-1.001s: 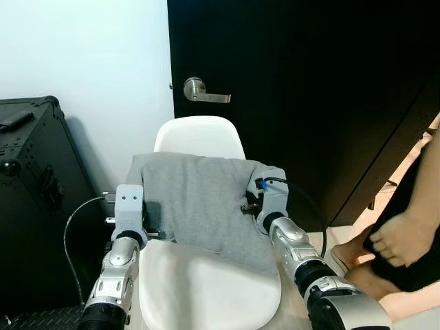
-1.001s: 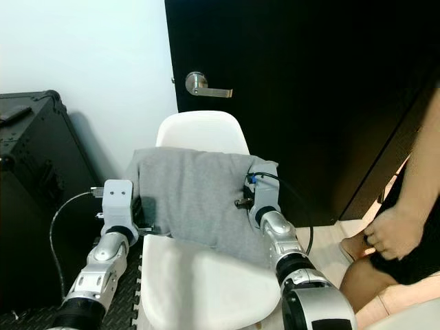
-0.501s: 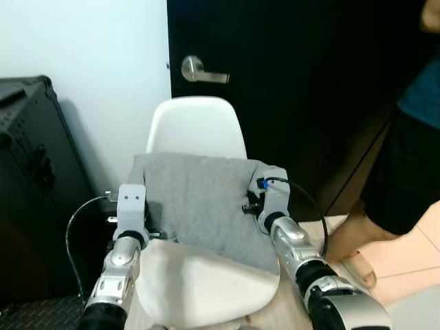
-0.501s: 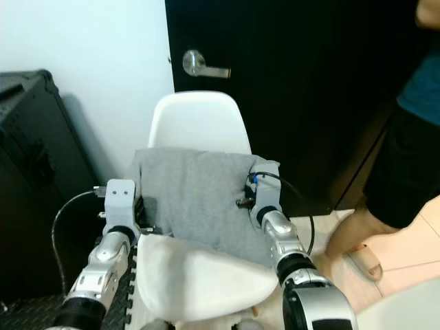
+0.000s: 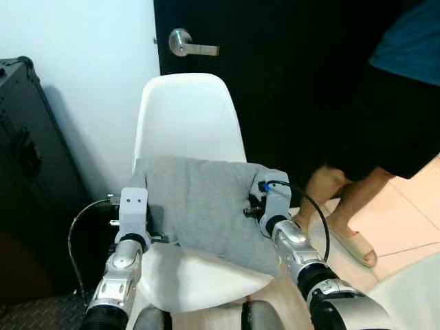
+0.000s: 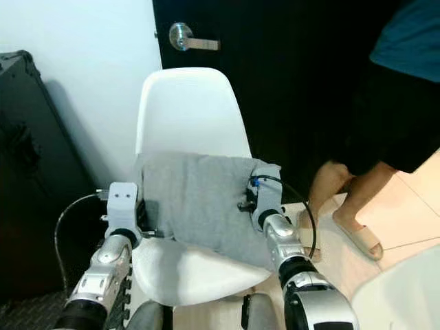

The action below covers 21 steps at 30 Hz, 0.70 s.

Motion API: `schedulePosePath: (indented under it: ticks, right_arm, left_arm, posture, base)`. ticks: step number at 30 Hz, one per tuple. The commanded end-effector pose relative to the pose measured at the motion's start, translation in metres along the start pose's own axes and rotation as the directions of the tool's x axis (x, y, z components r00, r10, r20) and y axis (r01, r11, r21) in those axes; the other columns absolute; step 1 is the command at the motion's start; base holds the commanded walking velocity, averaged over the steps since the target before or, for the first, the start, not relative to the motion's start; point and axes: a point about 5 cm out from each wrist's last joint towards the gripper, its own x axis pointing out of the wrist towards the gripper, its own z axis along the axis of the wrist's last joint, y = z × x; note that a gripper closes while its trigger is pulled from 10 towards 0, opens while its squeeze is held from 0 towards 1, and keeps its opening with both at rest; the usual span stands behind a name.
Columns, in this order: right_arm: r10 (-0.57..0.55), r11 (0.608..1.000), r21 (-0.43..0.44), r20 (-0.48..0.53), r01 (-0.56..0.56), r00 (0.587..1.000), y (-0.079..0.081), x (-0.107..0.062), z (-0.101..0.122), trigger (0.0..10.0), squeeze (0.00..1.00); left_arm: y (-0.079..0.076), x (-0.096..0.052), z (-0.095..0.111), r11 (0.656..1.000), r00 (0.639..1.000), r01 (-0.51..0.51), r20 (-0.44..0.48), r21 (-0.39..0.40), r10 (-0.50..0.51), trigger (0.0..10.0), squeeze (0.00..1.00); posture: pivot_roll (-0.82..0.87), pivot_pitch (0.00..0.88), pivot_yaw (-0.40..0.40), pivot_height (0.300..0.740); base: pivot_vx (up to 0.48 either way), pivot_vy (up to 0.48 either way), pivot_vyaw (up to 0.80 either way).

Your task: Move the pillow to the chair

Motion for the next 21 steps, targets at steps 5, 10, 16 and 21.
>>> schedulePosePath:
  ticks: [5,10,16,21]
  right_arm:
    - [0.063,0.998,-0.030,0.029,-0.062,0.998,0.012,0.005,0.010,10.0,0.00]
    - [0.084,0.995,0.048,0.027,-0.085,0.996,0.014,0.006,0.013,10.0,0.00]
    - [0.085,0.994,0.071,0.046,-0.088,0.995,0.013,0.009,0.020,10.0,0.00]
    - [0.076,0.997,0.012,0.013,-0.076,0.997,0.013,0.010,0.018,10.0,0.00]
  left_arm:
    - [-0.015,0.002,0.011,0.998,0.997,0.063,0.048,0.017,-0.064,10.0,0.00]
    - [-0.010,0.007,0.016,0.998,0.997,0.049,0.058,0.027,-0.050,10.0,0.00]
    - [-0.005,0.014,0.022,0.998,0.997,0.051,0.055,0.031,-0.052,10.0,0.00]
    - [-0.009,0.017,0.023,0.997,0.997,0.070,0.031,0.043,-0.071,10.0,0.00]
  posture:
    - [0.04,0.000,-0.081,0.610]
    - [0.04,0.018,-0.096,0.605]
    - [0.06,0.083,-0.125,0.605]
    - [0.07,0.104,-0.126,0.605]
  base:
    - [0.000,0.000,0.00]
    - [0.000,0.000,0.00]
    - [0.000,0.000,0.00]
    - [0.000,0.000,0.00]
